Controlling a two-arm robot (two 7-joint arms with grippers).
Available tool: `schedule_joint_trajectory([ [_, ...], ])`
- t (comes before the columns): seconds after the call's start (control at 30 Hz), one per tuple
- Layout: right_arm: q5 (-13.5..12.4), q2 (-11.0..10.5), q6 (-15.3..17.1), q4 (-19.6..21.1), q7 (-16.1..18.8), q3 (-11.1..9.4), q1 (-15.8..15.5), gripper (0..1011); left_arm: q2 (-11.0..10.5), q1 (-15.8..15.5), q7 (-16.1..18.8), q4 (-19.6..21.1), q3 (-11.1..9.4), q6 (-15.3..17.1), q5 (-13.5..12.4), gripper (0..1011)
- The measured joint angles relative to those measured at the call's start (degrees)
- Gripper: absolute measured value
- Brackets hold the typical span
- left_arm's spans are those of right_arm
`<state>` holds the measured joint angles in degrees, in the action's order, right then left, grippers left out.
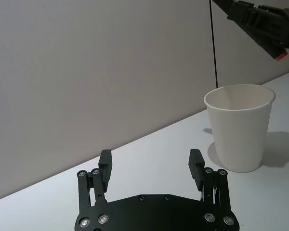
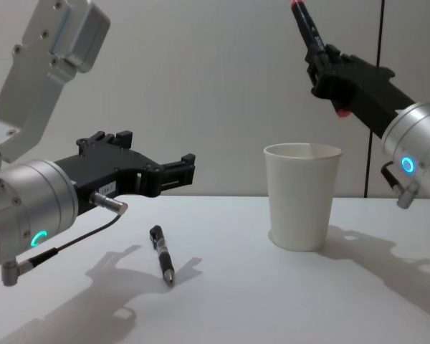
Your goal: Place the pen into the pen holder.
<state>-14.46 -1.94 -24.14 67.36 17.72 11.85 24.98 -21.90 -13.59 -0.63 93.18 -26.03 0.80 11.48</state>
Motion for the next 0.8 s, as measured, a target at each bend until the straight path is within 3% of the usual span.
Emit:
schedule_joint_trajectory([
  [0.8,2.77,1.65,-0.87,-5.04,-0.61,0.35,0.83,193,0.00,0.00,0.00,0.00,0.00,0.00,0.00,1001],
])
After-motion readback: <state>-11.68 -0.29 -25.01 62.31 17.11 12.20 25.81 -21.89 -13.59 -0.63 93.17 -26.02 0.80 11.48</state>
